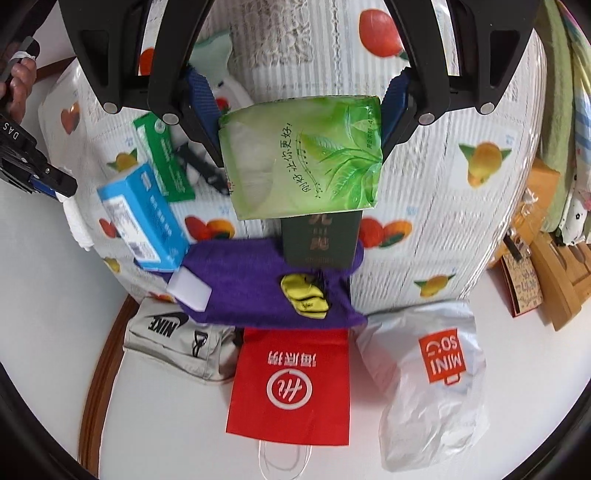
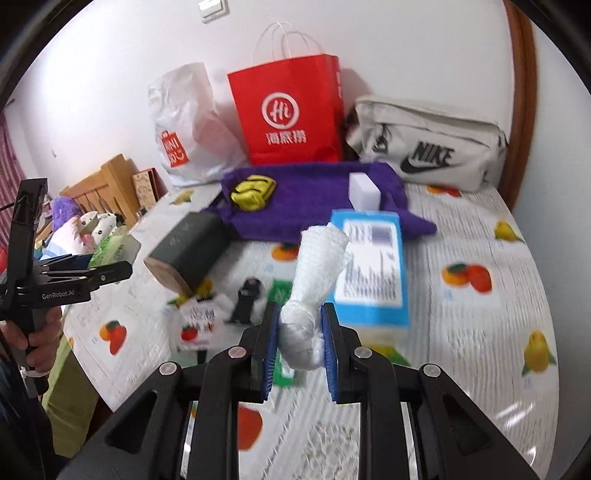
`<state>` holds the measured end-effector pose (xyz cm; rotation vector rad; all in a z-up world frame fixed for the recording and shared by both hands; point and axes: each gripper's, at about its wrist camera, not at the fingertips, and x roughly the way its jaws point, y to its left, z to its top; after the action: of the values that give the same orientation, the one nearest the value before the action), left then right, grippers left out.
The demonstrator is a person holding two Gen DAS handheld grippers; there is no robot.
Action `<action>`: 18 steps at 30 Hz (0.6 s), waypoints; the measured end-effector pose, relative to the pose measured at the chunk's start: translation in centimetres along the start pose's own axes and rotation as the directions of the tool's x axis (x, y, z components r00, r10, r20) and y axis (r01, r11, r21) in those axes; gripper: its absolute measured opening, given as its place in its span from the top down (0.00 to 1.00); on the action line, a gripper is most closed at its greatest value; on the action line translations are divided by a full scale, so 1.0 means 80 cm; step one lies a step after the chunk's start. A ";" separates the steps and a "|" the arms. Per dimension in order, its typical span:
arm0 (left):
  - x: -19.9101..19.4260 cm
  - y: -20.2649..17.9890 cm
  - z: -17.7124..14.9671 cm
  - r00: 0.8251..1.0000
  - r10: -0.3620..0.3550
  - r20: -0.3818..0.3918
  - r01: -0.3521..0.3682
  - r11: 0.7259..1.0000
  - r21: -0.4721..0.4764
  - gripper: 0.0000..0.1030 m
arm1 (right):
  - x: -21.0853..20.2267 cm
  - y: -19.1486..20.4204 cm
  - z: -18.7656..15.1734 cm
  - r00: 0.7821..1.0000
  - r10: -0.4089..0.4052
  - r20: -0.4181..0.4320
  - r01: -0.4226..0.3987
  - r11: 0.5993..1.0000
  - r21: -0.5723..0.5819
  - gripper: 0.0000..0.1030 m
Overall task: Organize soft objects
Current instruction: 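Carry the tissue pack with the left tool while the right tool carries the cloth to the towel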
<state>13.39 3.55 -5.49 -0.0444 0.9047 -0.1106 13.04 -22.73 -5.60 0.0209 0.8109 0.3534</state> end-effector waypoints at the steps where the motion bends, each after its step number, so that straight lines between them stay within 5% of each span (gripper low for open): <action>1: 0.001 0.000 0.006 1.000 0.000 0.002 0.000 1.000 -0.001 0.30 | 0.001 0.001 0.007 1.000 0.006 0.006 -0.006 1.000 -0.005 0.78; 18: 0.059 -0.013 0.090 1.000 -0.029 0.000 0.029 0.999 -0.020 0.30 | 0.070 -0.016 0.098 0.999 0.049 0.004 -0.049 0.999 -0.012 0.78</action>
<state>21.91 1.93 -4.65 -0.0761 0.9056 -0.1281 22.58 -21.27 -4.32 0.0309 0.8046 0.4044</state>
